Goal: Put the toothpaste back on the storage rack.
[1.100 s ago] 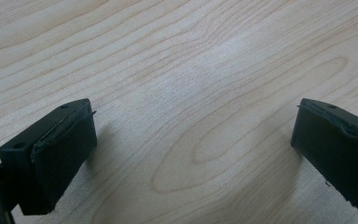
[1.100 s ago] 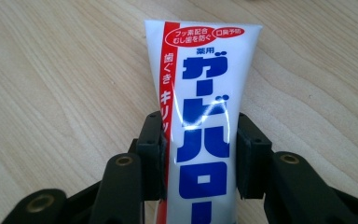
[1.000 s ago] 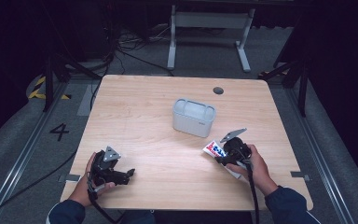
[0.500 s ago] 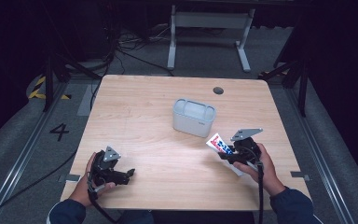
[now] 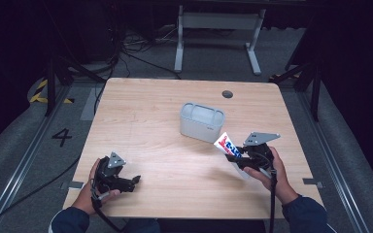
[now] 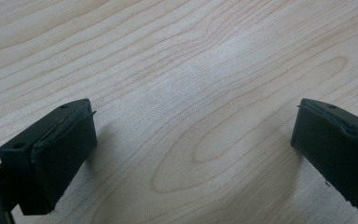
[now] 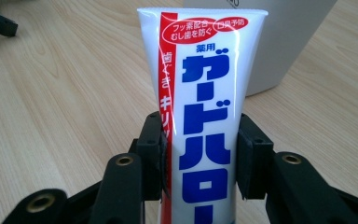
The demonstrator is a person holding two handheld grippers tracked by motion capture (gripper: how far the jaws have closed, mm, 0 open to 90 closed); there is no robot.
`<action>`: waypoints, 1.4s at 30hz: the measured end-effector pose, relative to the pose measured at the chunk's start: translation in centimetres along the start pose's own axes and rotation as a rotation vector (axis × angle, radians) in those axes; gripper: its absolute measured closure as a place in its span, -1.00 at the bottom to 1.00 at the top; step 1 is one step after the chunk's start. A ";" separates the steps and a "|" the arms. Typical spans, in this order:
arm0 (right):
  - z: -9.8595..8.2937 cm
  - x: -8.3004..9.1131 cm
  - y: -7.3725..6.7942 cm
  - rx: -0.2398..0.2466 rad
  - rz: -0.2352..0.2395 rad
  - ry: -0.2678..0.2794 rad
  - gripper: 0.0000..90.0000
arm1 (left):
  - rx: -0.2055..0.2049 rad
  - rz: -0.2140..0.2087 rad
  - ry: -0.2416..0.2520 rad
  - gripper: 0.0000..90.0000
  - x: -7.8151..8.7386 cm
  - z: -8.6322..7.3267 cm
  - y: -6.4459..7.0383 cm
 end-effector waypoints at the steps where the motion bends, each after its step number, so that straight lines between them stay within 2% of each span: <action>1: 0.0 0.0 0.0 0.002 -0.002 0.004 0.36 | 0.001 0.000 0.001 -0.99 0.0 0.0 0.0; 20: 0.9 0.7 -0.6 0.048 -0.001 0.100 0.35 | 0.001 0.000 0.000 -0.99 0.0 0.0 0.0; 27: 1.5 0.9 -0.9 0.053 -0.010 0.106 0.36 | 0.000 0.000 0.000 -0.99 0.0 0.0 0.0; 42: 3.1 2.0 -1.0 0.082 -0.015 0.165 0.37 | 0.001 0.000 0.001 -0.99 0.0 0.0 0.0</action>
Point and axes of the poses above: each handheld gripper's, and its own axes: x roughly backward along the jaws, z roughly out of its top, y roughly to its right, the point moved 2 cm from there along -x, roughly forward along the jaws, and after that the axes turned 6 degrees about -y, right-handed, at the moved point
